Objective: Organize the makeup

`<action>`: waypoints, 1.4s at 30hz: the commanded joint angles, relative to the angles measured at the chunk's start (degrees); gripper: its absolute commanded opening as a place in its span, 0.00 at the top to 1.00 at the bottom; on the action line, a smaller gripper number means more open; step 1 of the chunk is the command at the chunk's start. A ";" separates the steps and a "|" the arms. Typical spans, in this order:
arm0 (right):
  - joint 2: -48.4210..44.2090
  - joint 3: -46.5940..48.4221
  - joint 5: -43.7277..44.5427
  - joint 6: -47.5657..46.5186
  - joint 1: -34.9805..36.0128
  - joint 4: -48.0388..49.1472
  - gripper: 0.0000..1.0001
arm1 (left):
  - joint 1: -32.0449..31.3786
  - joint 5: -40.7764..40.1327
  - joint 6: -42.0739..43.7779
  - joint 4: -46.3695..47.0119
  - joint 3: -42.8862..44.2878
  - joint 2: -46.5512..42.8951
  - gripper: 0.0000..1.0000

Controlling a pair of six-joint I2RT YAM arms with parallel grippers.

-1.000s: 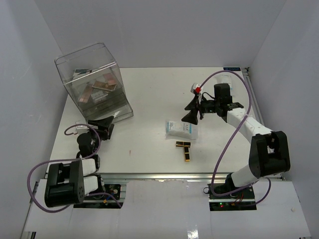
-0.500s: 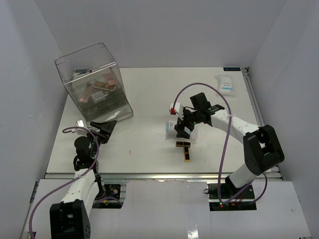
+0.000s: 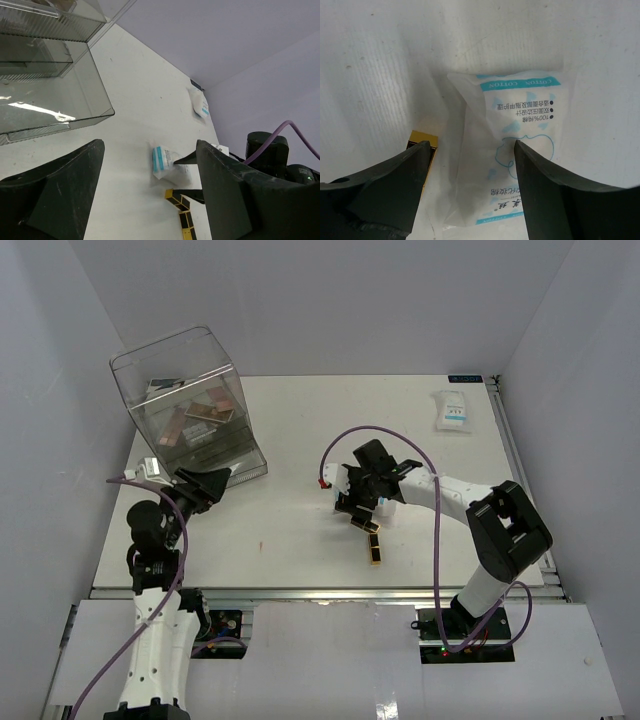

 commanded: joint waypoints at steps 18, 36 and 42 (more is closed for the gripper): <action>2.42 4.70 1.92 1.57 -0.34 0.47 0.34 | 0.20 -4.27 13.87 -16.13 7.92 -2.83 0.14; 5.82 12.08 -1.79 7.76 -0.45 -1.30 0.92 | 0.14 -5.48 15.17 -18.71 9.37 -3.56 0.14; 5.22 24.19 -15.62 12.61 -0.17 -7.54 0.92 | 0.12 -8.77 13.27 -19.70 13.50 -3.57 0.14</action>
